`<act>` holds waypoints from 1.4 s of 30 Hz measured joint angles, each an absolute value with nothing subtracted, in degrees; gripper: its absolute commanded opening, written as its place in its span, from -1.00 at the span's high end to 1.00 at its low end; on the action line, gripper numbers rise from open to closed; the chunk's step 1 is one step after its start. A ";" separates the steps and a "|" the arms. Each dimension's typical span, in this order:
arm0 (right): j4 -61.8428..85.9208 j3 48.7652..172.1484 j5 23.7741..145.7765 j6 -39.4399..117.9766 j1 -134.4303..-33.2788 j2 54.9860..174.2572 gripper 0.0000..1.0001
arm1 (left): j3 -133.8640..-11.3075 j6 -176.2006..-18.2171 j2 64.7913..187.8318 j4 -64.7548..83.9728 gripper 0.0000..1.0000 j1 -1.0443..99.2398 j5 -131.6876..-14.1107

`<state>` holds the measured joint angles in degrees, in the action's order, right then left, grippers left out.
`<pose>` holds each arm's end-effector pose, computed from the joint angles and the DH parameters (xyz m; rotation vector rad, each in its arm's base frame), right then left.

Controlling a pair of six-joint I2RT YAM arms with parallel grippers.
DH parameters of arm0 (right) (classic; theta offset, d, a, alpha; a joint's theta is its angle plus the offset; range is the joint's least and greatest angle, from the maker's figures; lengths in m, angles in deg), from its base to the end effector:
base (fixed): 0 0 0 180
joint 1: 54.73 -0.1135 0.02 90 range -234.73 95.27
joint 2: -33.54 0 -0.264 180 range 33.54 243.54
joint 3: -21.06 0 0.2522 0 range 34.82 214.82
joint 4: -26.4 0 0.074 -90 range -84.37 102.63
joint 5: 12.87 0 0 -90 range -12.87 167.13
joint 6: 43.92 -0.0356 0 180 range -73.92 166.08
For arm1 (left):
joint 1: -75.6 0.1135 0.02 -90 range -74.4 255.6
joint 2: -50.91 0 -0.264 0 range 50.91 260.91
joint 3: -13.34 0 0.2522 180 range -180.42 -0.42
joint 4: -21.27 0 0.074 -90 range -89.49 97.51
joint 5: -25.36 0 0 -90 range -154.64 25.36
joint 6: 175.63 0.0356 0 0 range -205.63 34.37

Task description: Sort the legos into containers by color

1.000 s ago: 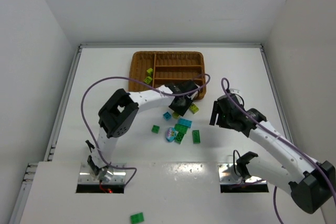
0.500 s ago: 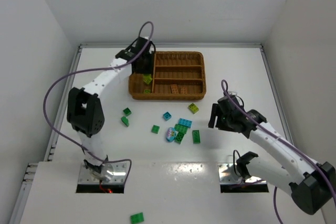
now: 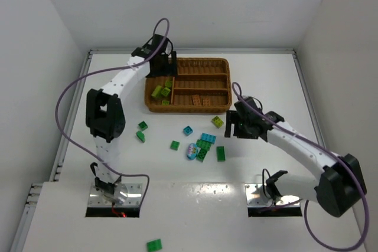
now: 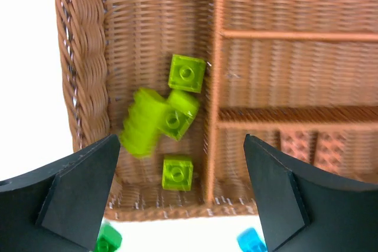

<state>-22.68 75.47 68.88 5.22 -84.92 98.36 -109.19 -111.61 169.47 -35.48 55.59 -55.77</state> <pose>0.1851 0.1018 0.2127 0.2943 2.5986 0.2609 0.4377 -0.1536 0.2759 -0.1940 2.4749 -0.1493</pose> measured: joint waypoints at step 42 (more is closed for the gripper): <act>-4.64 93.32 68.51 23.32 -86.58 138.33 0.62 | -79.62 -114.53 136.14 -33.60 -0.79 58.23 -58.49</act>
<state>-4.64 93.32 68.51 23.32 -86.58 138.33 -79.62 -114.53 136.14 -33.60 58.23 -58.49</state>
